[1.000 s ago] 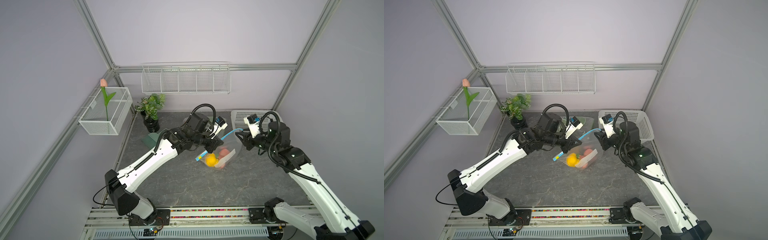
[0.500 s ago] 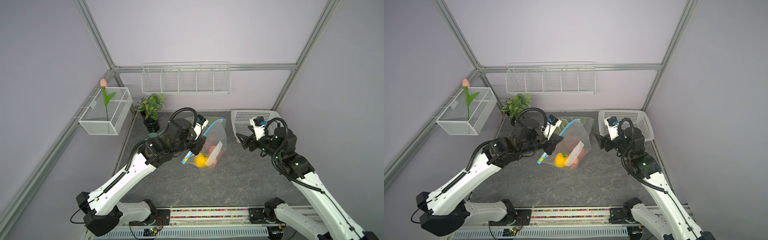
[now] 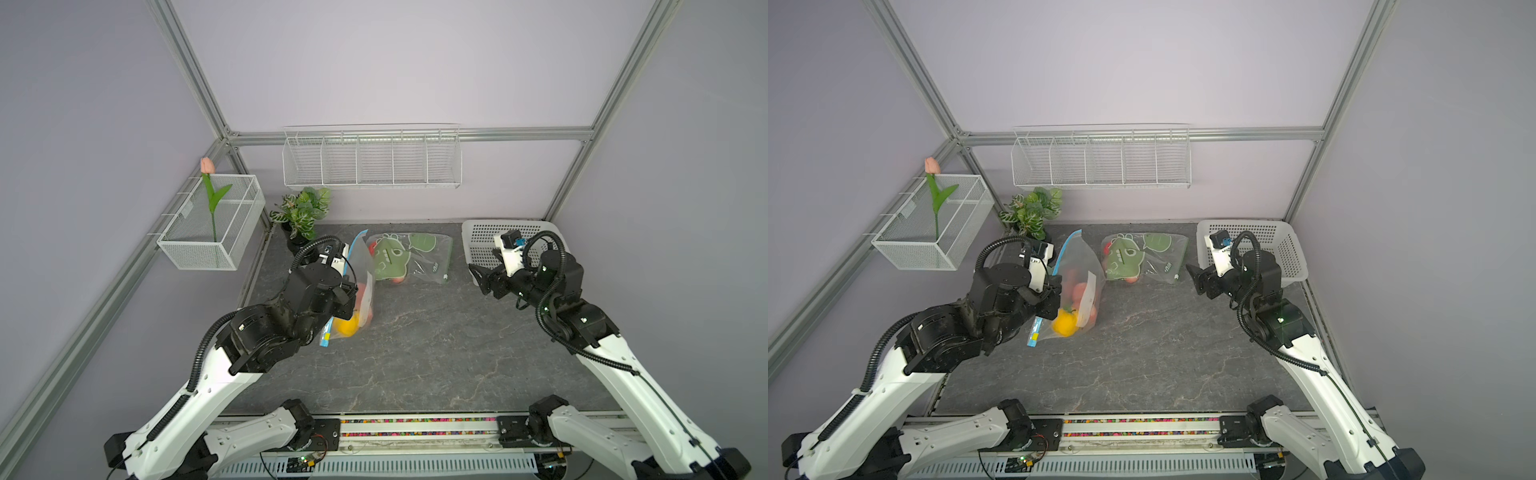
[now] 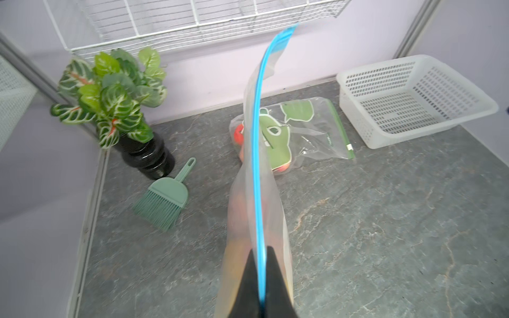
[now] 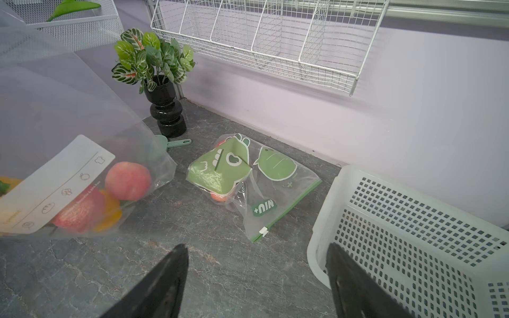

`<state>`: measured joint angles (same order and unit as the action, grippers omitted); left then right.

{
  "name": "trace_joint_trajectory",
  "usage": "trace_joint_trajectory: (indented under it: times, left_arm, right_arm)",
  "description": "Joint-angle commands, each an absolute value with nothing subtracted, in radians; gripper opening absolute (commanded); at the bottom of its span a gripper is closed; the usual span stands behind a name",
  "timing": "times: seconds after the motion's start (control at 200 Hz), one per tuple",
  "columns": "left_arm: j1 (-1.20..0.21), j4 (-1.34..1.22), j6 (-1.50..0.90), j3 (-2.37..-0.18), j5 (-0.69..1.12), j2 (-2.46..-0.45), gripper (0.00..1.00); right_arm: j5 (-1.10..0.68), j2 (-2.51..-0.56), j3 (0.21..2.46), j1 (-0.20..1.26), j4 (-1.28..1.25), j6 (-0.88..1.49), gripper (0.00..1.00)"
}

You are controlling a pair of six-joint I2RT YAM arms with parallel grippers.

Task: Place the peach in a zip-top bag and seal the zipper
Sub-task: Place the zipper food storage bag at the center of the board.

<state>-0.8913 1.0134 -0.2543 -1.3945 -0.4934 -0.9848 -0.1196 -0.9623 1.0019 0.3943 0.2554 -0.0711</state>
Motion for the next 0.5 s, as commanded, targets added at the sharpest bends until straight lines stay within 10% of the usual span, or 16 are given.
trace_joint_trajectory:
  times: [0.0, 0.495]
  left_arm:
    - [-0.895, 1.026, -0.321, -1.346, -0.546, -1.002, 0.00]
    - [-0.943, 0.692, -0.686, -1.193, -0.328, -1.242, 0.00]
  right_arm:
    - [-0.122, -0.971, 0.994, 0.396, 0.226, -0.064, 0.82]
    - [-0.096, -0.943, 0.958, 0.395, 0.241, -0.077, 0.82]
